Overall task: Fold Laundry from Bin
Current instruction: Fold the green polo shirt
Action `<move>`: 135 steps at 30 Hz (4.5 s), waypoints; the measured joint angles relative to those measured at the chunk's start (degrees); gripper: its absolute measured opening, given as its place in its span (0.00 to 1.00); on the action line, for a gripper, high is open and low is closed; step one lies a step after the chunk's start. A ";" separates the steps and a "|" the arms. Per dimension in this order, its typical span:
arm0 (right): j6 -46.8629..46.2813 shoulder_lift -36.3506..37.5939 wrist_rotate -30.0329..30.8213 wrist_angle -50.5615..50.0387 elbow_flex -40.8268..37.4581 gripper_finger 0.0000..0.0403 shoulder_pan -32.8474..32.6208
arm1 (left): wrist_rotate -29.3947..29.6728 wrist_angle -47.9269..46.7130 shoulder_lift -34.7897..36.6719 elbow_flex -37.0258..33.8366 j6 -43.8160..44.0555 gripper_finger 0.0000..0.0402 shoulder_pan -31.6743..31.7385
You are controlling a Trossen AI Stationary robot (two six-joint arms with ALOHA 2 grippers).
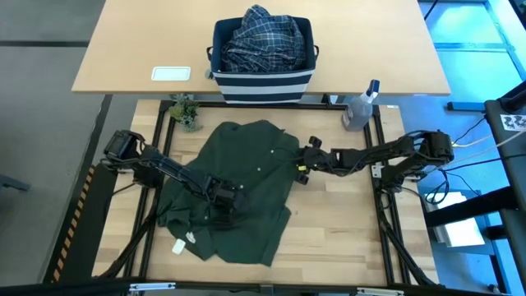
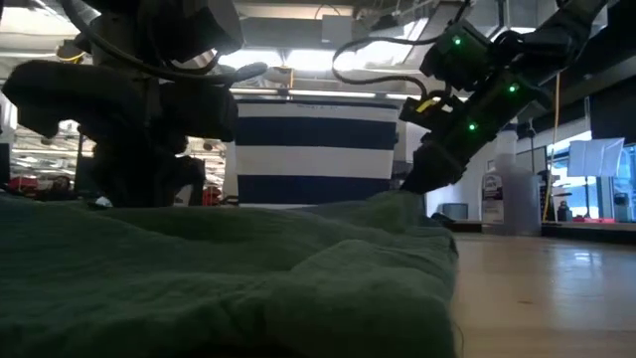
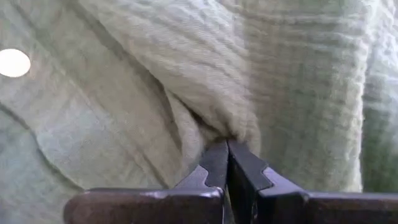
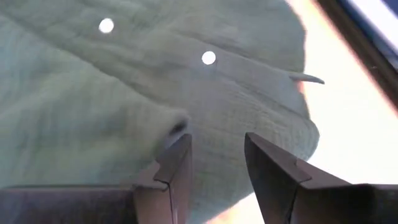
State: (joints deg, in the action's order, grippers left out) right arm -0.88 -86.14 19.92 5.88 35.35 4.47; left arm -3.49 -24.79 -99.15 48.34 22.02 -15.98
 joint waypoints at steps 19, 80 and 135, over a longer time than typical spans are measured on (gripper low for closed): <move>-2.40 1.31 -2.37 -8.36 -0.55 0.37 -14.23 | -2.69 -4.06 0.15 0.07 0.18 0.00 -2.15; -6.32 9.97 8.01 -19.79 -1.74 0.28 -12.00 | 13.79 9.53 5.04 14.28 -15.49 0.19 5.59; -20.03 0.09 -14.89 -26.73 -0.24 0.00 -14.93 | 21.52 -29.60 -4.39 14.29 -8.35 0.32 -0.21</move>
State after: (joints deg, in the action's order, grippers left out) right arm -20.91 -86.05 5.04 -20.86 35.11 -10.46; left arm 18.03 -54.39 -103.55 62.63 13.67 -16.19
